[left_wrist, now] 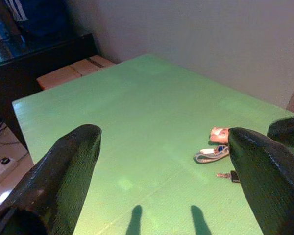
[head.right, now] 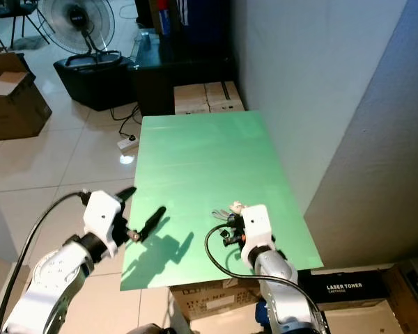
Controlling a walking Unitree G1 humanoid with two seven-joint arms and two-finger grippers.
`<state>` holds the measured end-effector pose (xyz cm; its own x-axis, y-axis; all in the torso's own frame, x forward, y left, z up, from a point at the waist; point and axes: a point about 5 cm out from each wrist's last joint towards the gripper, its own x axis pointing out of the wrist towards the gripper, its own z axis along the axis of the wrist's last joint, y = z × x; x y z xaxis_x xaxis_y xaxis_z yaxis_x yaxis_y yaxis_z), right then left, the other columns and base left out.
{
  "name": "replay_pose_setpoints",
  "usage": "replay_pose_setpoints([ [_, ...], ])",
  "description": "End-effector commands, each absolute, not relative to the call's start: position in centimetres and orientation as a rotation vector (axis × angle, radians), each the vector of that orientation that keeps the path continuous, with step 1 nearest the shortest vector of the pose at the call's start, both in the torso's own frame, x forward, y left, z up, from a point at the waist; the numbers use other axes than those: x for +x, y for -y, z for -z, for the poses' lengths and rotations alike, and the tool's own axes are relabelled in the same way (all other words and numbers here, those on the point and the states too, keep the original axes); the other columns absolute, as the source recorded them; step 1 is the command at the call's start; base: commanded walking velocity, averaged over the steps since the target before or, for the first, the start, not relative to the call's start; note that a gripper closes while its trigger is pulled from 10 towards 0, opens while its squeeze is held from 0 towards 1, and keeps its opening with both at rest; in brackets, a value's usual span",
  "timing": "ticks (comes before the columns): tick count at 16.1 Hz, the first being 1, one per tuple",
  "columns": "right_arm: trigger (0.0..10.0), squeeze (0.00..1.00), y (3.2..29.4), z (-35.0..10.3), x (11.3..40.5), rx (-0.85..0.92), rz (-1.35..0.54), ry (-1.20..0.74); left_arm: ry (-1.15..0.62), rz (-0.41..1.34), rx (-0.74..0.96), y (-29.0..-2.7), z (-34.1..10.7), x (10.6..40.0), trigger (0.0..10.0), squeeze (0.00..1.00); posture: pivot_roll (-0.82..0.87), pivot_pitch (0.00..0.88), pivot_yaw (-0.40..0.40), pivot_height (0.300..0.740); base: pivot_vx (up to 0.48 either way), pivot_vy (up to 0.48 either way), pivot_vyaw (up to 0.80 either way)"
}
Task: Hang keys on a hook
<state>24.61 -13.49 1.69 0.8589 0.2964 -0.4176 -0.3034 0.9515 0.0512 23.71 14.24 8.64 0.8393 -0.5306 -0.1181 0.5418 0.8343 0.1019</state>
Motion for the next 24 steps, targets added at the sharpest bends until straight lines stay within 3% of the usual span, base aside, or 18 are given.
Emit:
replay_pose_setpoints([
  [1,10.0,1.0,13.2,-0.7,24.6,-0.021,-0.309,-0.498,-0.057,0.556,0.134,-14.7,-9.4,23.7,10.0,0.0,-0.03,0.013,0.112,0.74,0.0,0.0,0.0],
  [5,10.0,1.0,11.5,0.7,26.0,-0.056,-0.263,-0.586,-0.068,0.561,0.176,-15.5,-9.6,23.0,10.0,0.0,0.02,0.035,0.114,0.74,0.0,0.0,0.0],
  [7,10.0,1.0,8.2,0.3,26.4,-0.087,-0.483,-0.553,-0.074,0.559,0.19,-16.1,-9.9,22.6,10.0,0.0,0.04,0.04,0.108,0.74,0.0,0.0,0.0],
  [10,10.0,1.0,6.8,0.4,26.1,-0.177,-0.589,-0.543,-0.075,0.549,0.196,-16.4,-10.1,22.4,10.0,0.0,0.06,0.041,0.105,0.74,0.0,0.0,0.0],
  [15,10.0,1.0,9.0,1.7,26.3,-0.168,-0.354,-0.61,-0.091,0.59,0.238,-16.5,-10.2,22.3,10.0,0.0,0.08,0.045,0.112,0.74,0.0,0.0,0.0],
  [19,10.0,1.0,9.6,2.2,26.1,-0.118,-0.303,-0.598,-0.077,0.6,0.254,-16.7,-10.9,22.4,10.0,0.0,0.1,0.052,0.119,0.74,0.0,0.0,0.0],
  [24,10.0,1.0,12.2,2.3,26.7,-0.124,-0.255,-0.582,-0.077,0.6,0.264,-17.2,-11.5,22.0,10.0,0.0,0.14,0.076,0.12,0.74,0.0,0.0,0.0],
])
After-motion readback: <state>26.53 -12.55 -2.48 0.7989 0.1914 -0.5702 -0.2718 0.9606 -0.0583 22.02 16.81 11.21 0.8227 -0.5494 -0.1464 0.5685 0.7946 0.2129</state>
